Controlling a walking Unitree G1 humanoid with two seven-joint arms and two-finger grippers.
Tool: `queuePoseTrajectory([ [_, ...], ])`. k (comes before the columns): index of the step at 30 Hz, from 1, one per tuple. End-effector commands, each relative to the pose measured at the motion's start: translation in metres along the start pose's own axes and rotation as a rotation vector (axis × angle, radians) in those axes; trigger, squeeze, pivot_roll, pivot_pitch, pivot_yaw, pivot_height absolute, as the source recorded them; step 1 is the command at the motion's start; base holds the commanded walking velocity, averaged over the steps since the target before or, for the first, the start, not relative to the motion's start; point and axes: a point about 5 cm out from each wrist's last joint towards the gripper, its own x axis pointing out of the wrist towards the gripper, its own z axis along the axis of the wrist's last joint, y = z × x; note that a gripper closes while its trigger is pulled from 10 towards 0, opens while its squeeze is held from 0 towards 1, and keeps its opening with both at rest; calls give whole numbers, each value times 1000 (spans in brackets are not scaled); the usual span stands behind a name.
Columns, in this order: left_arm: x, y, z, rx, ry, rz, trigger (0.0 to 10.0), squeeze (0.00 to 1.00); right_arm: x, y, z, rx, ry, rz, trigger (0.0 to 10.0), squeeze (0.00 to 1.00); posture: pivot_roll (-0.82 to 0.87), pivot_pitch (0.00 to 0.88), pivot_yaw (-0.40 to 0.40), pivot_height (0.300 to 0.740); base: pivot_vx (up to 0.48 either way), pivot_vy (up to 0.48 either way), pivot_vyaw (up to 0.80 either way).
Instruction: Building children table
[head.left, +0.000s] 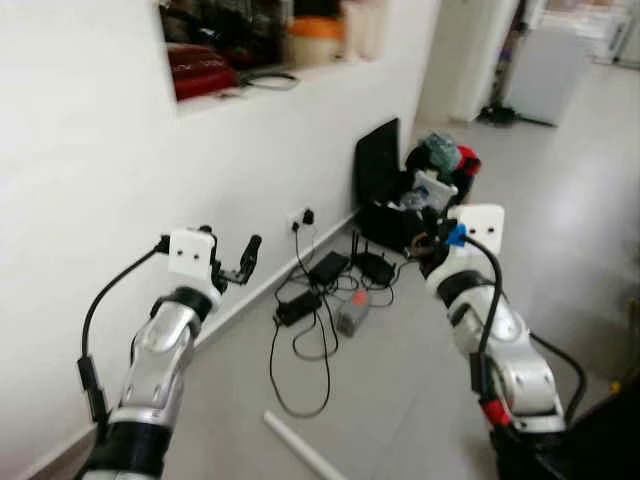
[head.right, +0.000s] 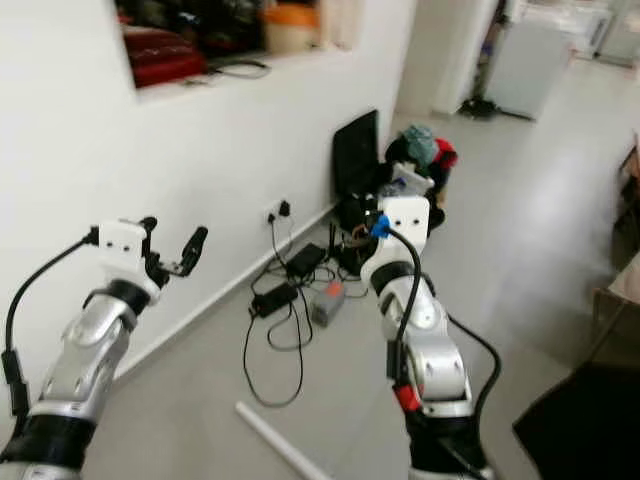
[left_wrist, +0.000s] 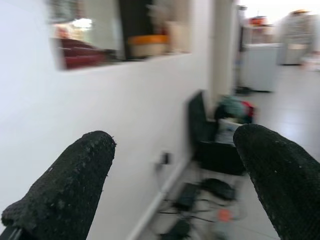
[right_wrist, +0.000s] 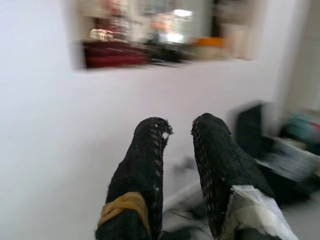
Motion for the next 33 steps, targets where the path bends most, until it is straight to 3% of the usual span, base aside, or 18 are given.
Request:
queuePoseTrajectory([
  [1,0,-2,-3,9,18,1,10000,0,-2,-5,-1,-14,11,-14,10000,0,100,0,-87,740,0,0,800],
  [33,2,-1,-4,9,19,28,10000,0,-1,-6,-1,-52,17,11,10000,0,101,0,-90,740,0,0,800],
])
